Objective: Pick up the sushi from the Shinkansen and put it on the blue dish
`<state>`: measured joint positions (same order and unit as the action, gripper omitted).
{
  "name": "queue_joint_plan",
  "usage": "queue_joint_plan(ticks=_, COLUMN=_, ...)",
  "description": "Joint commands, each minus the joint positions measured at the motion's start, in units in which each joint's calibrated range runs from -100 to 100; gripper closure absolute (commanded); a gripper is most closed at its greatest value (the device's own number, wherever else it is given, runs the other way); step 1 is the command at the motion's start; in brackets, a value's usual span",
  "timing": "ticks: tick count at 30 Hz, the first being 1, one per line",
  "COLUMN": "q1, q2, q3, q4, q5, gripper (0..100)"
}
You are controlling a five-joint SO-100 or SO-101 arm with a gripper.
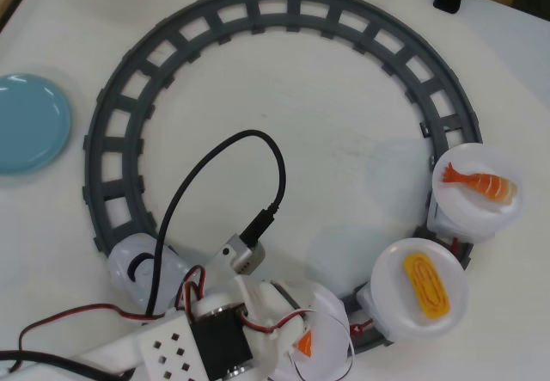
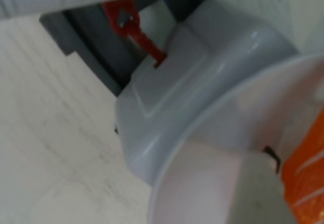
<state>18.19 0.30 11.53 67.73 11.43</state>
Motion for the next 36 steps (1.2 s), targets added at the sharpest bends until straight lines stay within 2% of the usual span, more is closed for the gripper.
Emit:
queue_joint_plan(ticks=1, q1=-0.5, q2=-0.3, q3=0.6, q4=-0.7, q5=-0.8, gripper=79)
queue_joint_plan(ticks=6, q1=-1.0, q2=-0.3, q3=2.9, q4=-3.3, q5=-1.0, gripper=81)
queue_joint_plan(ticks=10, q1=-1.5, q2=-1.1, q3=2.2, q4=-3.3, q5=-1.0, gripper=97)
queue_joint_plan(ticks=14, q1=-1.8, q2=-1.3, q3=-2.7, q4=-1.8, q5=-0.8, gripper=97)
queue_joint_plan(ticks=19, q1=-6.5, q2=-2.7, q3=-13.2, q4=5.5, q5=-0.9, gripper=97)
queue_joint_plan(ticks=24, q1=-16.6, q2=-5.6, q3=-17.2, q4=8.5, q5=-1.8, gripper=97)
queue_joint_plan(ticks=36, q1=-52.9, q2=-3.1, q3=-16.8, q4=8.8, q5=-2.6, gripper=97)
